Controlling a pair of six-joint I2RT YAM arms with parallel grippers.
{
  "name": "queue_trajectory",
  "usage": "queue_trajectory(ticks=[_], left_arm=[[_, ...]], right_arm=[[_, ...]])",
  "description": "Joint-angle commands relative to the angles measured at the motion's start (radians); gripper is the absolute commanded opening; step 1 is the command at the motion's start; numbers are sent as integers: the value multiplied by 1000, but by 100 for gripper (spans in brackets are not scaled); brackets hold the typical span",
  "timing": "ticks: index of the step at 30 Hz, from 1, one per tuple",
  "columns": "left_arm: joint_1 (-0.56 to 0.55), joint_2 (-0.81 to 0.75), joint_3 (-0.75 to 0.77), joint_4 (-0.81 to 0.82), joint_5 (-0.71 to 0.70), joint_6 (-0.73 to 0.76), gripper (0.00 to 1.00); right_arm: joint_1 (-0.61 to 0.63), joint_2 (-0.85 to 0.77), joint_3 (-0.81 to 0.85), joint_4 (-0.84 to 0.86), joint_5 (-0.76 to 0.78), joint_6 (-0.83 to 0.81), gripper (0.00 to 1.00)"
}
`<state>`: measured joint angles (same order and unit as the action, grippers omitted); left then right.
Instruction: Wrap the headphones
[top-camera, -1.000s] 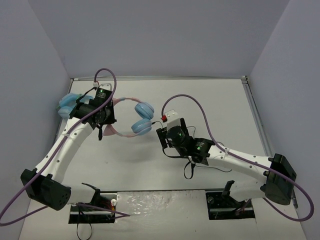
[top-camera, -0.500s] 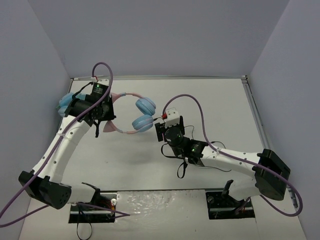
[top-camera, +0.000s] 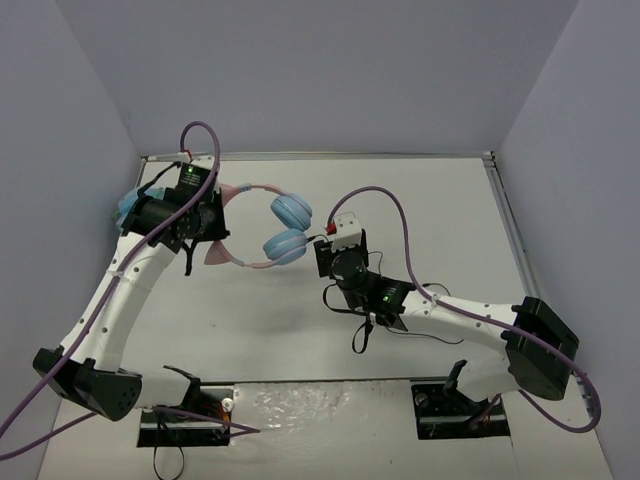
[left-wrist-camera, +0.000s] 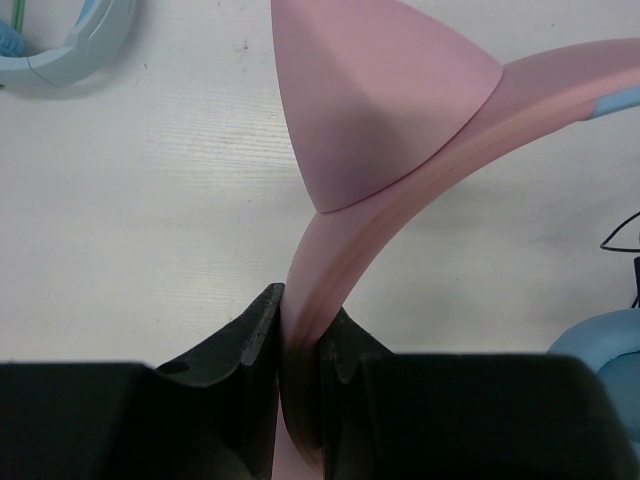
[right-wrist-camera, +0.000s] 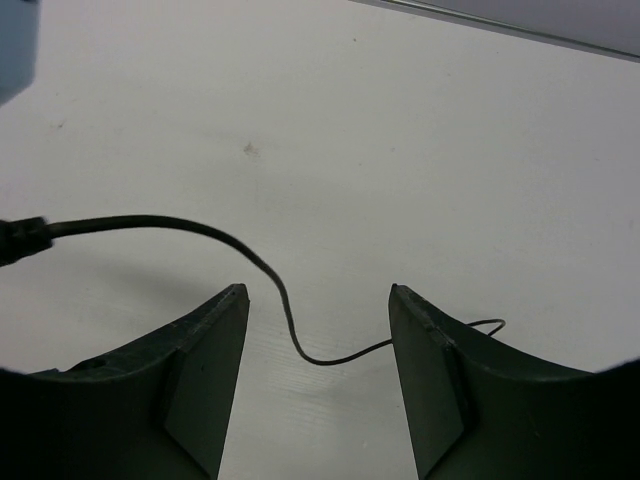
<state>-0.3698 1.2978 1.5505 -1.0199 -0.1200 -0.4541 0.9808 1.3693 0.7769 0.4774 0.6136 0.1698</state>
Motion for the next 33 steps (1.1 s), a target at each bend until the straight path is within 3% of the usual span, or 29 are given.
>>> queue_trajectory(ticks=[1,17,26,33], left_arm=[[8,-77,79,23,22,-34,0],[10,-95,155,-12,78,-41,0],[10,-109,185,-25,99,-42,0],[9,-111,227,-43,120,-43,0]], right_arm=[[-45,-16,-4,101,2,3,52],[-129,-18,-1,100,-104,25,40],[-163,-8,-22,110,-135,30,39],[-181,1,-3,112,-159,28,29]])
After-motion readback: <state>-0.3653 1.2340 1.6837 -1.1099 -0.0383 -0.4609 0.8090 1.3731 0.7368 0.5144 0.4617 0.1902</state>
